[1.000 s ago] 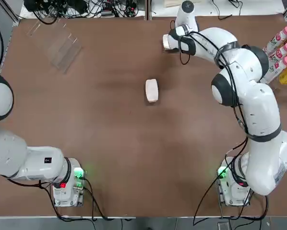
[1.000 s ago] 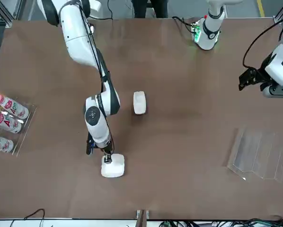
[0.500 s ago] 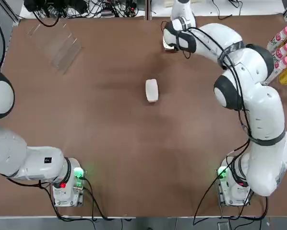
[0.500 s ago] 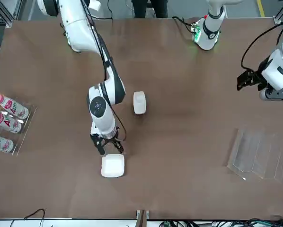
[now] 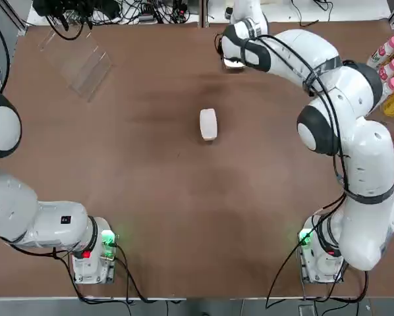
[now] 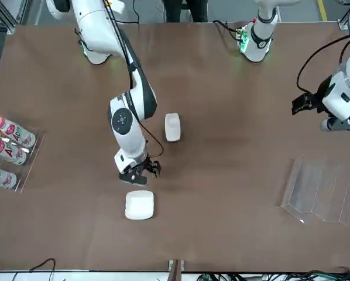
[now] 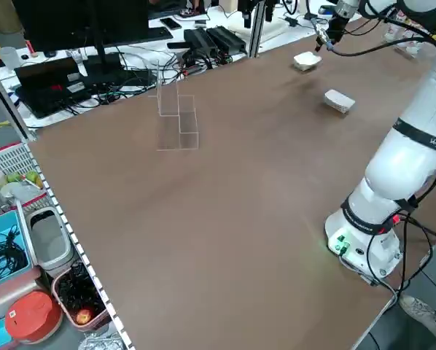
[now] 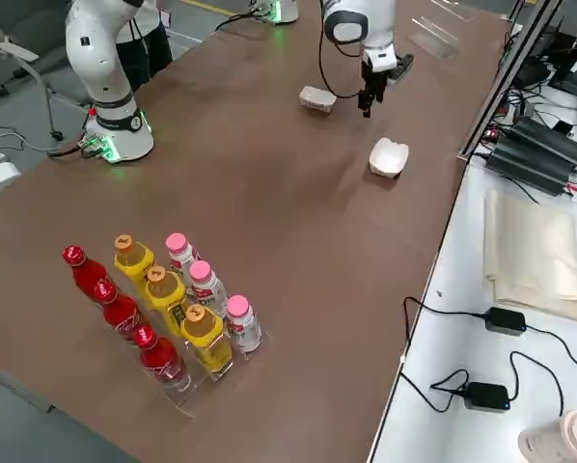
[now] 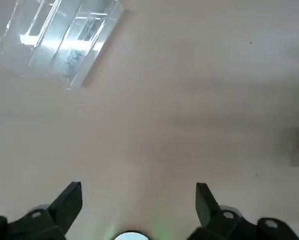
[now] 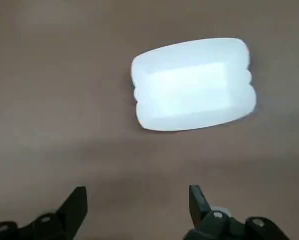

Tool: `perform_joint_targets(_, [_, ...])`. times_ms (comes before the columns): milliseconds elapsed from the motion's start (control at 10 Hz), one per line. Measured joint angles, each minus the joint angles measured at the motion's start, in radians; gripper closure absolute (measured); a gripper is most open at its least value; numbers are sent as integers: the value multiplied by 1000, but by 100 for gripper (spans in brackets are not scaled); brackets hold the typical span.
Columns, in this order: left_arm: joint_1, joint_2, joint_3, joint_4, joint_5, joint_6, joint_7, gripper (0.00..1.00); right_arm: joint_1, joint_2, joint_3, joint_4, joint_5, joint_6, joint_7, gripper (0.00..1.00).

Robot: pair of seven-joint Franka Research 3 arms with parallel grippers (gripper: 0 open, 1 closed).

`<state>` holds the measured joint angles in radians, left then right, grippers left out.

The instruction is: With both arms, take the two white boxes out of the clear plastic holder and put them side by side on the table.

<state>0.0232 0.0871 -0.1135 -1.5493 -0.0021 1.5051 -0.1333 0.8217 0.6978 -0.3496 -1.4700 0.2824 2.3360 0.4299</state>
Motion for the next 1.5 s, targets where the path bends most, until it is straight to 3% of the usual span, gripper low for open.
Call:
perform_joint_targets(300, [2,1,0,-2,0,-4,32,0,53,0,1,-116,0,115,-204,9])
perform_joint_targets(600, [4,9,0,-3,0,-4,36,0,92,-49,2,-206,0,117,-279,9])
perform_joint_targets(800, [9,9,1,-3,0,-4,36,0,144,-118,4,-301,0,117,-286,9])
perform_joint_targets(1100, [17,10,1,-3,0,-4,50,0,230,-144,5,-361,0,150,-271,9])
perform_joint_targets(1400, [23,10,1,-3,0,-5,56,0,289,-143,7,-469,2,345,-204,9])
perform_joint_targets(1500, [23,10,1,-3,0,-7,56,0,292,-144,6,-490,3,364,-162,10])
